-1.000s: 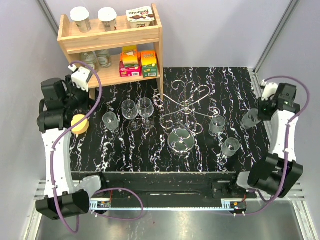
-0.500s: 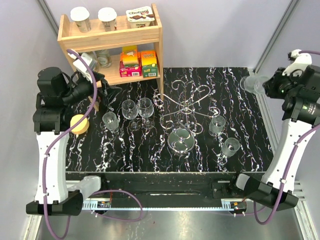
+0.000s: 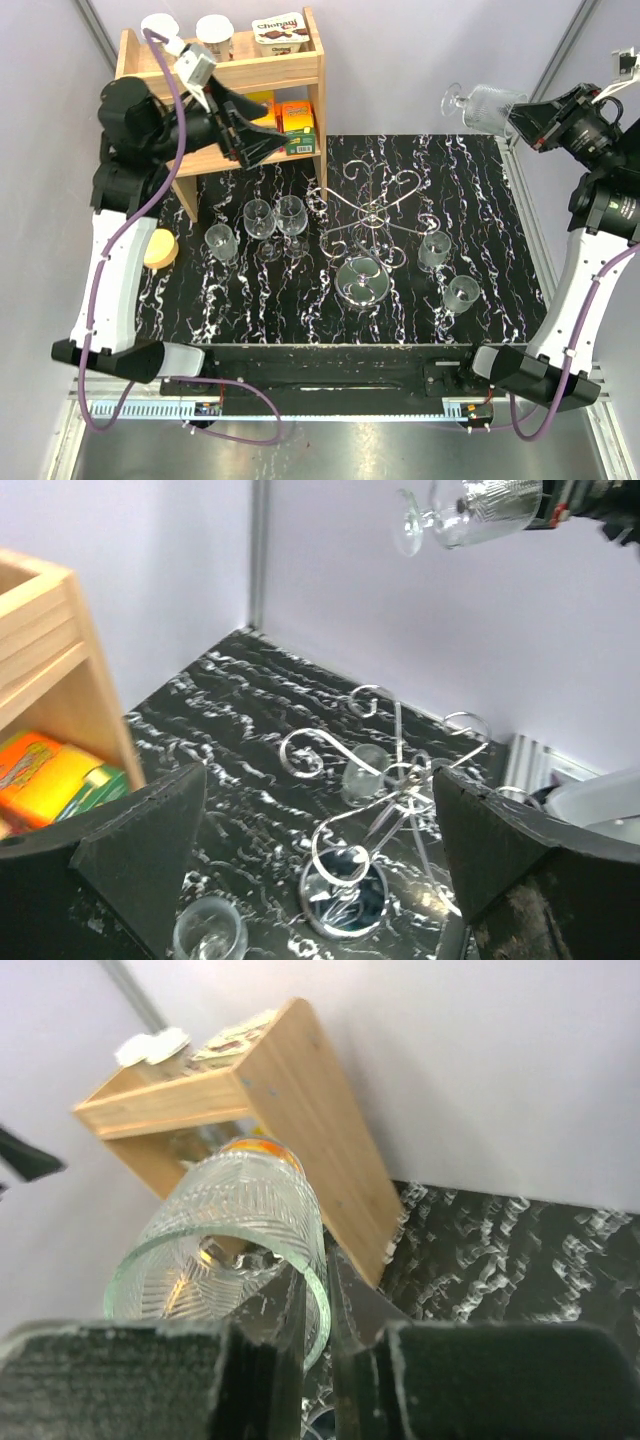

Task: Place the wine glass upside down on the wine glass rack
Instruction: Adjust the wine glass.

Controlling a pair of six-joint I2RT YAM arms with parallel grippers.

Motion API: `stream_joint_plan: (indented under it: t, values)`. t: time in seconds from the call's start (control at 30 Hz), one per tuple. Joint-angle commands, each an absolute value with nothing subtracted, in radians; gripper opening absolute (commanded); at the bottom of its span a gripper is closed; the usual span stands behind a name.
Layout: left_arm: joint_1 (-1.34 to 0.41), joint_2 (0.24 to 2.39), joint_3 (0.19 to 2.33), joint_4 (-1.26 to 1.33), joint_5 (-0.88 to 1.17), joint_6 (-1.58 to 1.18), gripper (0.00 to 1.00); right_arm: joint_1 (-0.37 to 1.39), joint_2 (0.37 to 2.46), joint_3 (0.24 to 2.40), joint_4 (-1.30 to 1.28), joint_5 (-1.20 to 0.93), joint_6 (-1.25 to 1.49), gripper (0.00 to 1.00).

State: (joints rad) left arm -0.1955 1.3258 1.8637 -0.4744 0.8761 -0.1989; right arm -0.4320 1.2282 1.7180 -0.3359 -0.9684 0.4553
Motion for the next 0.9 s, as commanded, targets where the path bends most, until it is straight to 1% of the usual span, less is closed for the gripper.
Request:
stream_joint_plan:
  t: [0.0, 0.07, 0.17, 0.23, 0.33, 0.4, 0.5, 0.57, 0.73, 0.8, 0.87]
  values:
    - [-0.299, 1.388, 1.986, -0.403, 0.908, -0.264, 0.99, -0.416, 1.206, 1.668, 0.130, -1.164, 0.805, 0.00]
    - [-0.343, 1.413, 2.023, -0.402, 0.908, -0.265, 0.99, -0.397, 1.195, 1.629, 0.251, -1.183, 0.889, 0.00]
    - [-0.403, 1.427, 2.005, -0.342, 0.925, -0.296, 0.99, -0.361, 1.181, 1.563, 0.461, -1.184, 1.046, 0.00]
    - [-0.442, 1.433, 1.990, -0.312, 0.928, -0.307, 0.99, -0.328, 1.187, 1.554, 0.541, -1.180, 1.101, 0.00]
    - [-0.500, 1.469, 2.016, -0.270, 0.933, -0.336, 0.99, -0.273, 1.206, 1.563, 0.621, -1.154, 1.153, 0.00]
    - [-0.526, 1.512, 2.060, -0.259, 0.933, -0.377, 0.99, -0.253, 1.235, 1.580, 0.708, -1.134, 1.241, 0.00]
    - [-0.548, 1.548, 2.075, -0.166, 0.959, -0.446, 0.99, -0.226, 1.302, 1.627, 0.875, -1.114, 1.400, 0.00]
    - [-0.549, 1.574, 2.130, -0.152, 0.962, -0.468, 0.99, -0.219, 1.328, 1.657, 0.879, -1.121, 1.424, 0.00]
    - [-0.554, 1.621, 2.203, -0.129, 0.976, -0.471, 0.99, -0.177, 1.350, 1.646, 0.919, -1.157, 1.469, 0.00]
    - [-0.552, 1.632, 2.194, -0.074, 1.005, -0.511, 0.99, -0.155, 1.345, 1.628, 0.920, -1.152, 1.463, 0.00]
    - [-0.555, 1.625, 2.119, 0.068, 1.028, -0.598, 0.99, -0.146, 1.344, 1.611, 0.965, -1.137, 1.488, 0.00]
